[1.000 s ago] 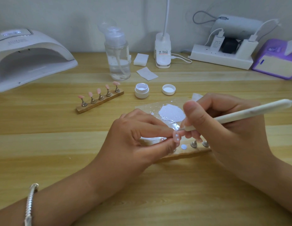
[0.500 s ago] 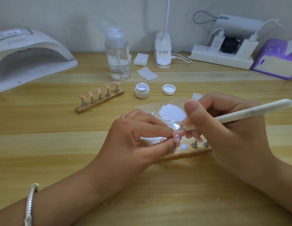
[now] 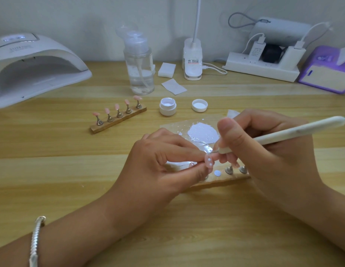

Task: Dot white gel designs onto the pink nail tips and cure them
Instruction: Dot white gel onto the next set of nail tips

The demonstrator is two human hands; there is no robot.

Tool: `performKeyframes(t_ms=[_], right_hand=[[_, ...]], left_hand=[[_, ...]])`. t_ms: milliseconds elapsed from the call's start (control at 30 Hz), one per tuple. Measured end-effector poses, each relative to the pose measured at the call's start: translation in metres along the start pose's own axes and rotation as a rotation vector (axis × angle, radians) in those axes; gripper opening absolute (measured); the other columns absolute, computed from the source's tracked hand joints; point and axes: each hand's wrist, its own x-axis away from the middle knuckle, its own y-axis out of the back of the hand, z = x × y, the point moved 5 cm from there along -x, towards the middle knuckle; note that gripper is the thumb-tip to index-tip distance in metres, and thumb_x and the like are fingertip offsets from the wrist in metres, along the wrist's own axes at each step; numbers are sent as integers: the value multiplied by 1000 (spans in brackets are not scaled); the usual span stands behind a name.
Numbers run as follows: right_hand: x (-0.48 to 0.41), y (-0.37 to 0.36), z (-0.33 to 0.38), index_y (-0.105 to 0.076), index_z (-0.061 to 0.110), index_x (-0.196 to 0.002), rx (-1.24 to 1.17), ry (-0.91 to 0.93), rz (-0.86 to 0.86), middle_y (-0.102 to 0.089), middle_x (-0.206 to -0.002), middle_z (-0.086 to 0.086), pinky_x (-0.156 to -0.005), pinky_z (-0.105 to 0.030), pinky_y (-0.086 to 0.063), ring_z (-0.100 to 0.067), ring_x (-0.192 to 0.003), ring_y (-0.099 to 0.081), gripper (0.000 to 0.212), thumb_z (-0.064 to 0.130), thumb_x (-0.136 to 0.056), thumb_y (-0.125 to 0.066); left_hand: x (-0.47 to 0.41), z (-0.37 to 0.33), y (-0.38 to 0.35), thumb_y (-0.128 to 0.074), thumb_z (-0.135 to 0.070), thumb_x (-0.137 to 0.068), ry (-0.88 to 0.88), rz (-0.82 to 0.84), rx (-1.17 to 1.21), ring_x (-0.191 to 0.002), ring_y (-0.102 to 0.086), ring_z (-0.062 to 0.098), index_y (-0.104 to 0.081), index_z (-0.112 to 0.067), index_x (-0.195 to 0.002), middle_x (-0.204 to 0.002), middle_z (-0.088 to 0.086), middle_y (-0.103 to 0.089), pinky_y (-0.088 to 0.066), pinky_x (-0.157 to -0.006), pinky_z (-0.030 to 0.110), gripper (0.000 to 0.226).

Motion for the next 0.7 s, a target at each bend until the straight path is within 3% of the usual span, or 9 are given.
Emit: performKeyframes(t_ms=[533,700], right_hand=[[-11,14,12,-61,15,-64,-91,40,-115,-62,-56,4,-53,-27,-51,-17,-52,-65,31,31,-91,-61],[-19,24,24,-57,12,-70,-51,113,-154,-60,-55,8,-53,-21,-47,-15,-54,-65,31,28,-96,-54]], left_hand=[[1,3,0,-76,-35,-79,13,-23,-11,-92,-63,12,-81,-31,-79,-82,-23,-73,-46,-83,39,6],[1,2,0,-75,-37,-80,7,-29,-23,-92,-63,13,-81,-32,-79,-83,-24,-73,-47,-84,42,7]])
